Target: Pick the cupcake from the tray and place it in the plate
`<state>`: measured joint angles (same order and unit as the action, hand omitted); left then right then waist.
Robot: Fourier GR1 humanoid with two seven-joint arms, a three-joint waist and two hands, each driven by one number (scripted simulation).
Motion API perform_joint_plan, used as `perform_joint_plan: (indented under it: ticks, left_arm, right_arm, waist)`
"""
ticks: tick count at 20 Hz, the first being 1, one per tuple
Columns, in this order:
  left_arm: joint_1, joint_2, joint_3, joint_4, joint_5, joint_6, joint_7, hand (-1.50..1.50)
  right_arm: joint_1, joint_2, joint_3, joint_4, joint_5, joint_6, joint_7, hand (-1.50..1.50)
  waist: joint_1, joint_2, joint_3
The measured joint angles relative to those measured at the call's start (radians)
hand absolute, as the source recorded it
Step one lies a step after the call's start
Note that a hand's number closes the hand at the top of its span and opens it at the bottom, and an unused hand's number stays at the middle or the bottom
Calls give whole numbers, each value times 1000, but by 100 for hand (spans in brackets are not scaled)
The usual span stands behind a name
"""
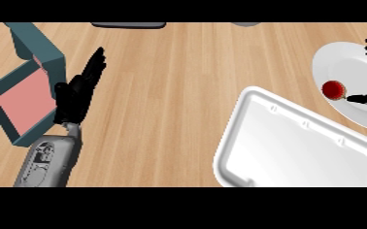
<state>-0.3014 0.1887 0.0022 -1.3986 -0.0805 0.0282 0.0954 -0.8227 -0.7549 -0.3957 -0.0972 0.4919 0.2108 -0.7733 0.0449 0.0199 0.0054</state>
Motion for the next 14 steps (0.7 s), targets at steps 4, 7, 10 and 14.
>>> perform_joint_plan:
  ticks: [4, 7, 10, 14]
  left_arm:
    - [7, 1, 0, -10, 1, -3, 4, 0]
    - [10, -6, -5, -19, -5, 4, 8, 0]
    - [15, 3, 2, -23, 2, -5, 7, 0]
    - [25, -9, -4, -22, -3, 0, -1, 0]
  right_arm:
    - [7, -79, -85, 25, -85, 67, 30, -150]
    - [39, -146, -139, 40, -138, 108, 41, -150]
    - [77, -214, -176, 48, -176, 161, 54, -150]
    - [125, -270, -205, 45, -207, 205, 72, -150]
  waist:
    - [-2, 1, 1]
    - [-6, 3, 2]
    - [-6, 5, 3]
    - [-6, 6, 5]
